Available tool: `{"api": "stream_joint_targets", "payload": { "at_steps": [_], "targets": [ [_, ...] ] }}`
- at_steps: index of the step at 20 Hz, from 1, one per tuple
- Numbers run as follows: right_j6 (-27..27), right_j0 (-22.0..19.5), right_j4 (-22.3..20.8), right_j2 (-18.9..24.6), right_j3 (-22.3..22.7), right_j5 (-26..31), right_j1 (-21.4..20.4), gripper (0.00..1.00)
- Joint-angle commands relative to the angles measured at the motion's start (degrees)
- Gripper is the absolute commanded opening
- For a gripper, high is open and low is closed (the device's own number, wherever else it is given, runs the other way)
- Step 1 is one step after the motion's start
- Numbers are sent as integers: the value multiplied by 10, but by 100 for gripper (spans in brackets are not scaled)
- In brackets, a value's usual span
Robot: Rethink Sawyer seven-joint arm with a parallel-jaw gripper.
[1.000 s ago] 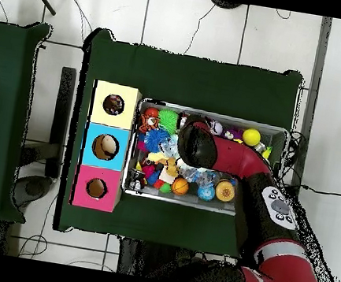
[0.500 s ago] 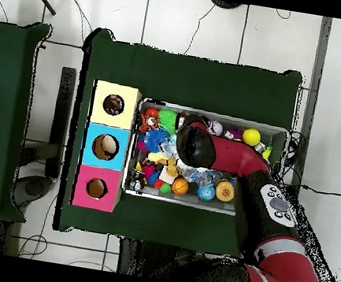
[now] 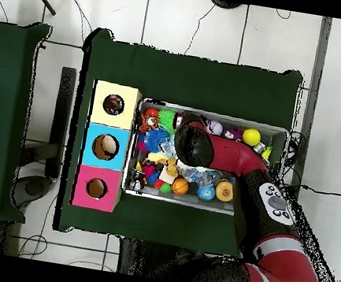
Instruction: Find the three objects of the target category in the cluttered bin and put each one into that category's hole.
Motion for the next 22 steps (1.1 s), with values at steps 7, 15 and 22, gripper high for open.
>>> {"api": "stream_joint_targets", "payload": {
  "at_steps": [7, 15, 22],
  "targets": [
    [18, -15, -19, 50, -26, 8, 16, 0],
    [40, -15, -8, 44, -20, -1, 13, 100],
    [43, -15, -8, 43, -16, 0, 13, 100]
  ]
}}
